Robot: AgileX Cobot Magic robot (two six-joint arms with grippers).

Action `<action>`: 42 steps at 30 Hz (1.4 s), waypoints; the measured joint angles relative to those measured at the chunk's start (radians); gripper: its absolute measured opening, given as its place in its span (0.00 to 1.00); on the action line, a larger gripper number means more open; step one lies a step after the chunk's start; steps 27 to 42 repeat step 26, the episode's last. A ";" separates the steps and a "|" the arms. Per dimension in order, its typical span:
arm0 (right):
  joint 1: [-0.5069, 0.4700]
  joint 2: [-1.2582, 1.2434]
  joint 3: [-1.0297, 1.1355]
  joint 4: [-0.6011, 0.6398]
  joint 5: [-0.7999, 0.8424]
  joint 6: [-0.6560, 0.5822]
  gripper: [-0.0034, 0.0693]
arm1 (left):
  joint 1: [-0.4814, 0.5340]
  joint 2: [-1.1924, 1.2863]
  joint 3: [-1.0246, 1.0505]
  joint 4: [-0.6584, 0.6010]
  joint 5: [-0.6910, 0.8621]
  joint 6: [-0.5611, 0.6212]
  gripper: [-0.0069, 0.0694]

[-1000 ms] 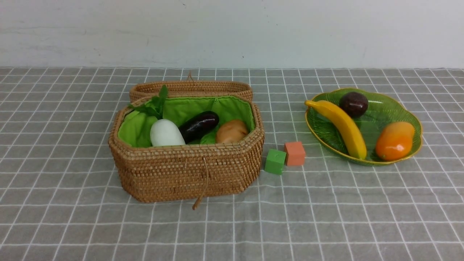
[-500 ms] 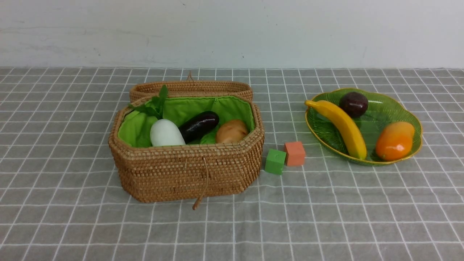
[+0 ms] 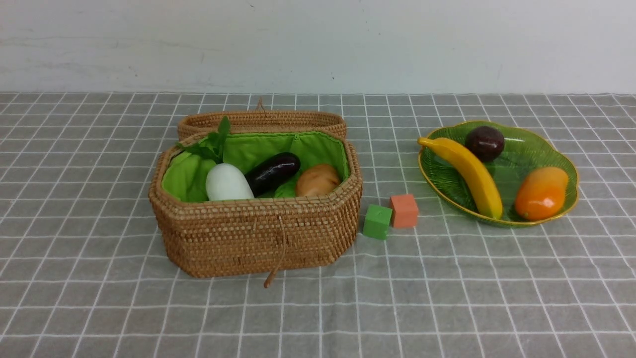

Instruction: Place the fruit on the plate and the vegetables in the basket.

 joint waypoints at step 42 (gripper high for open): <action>0.000 0.000 0.000 0.000 0.000 0.000 0.32 | 0.000 0.000 0.000 0.000 0.000 0.000 0.40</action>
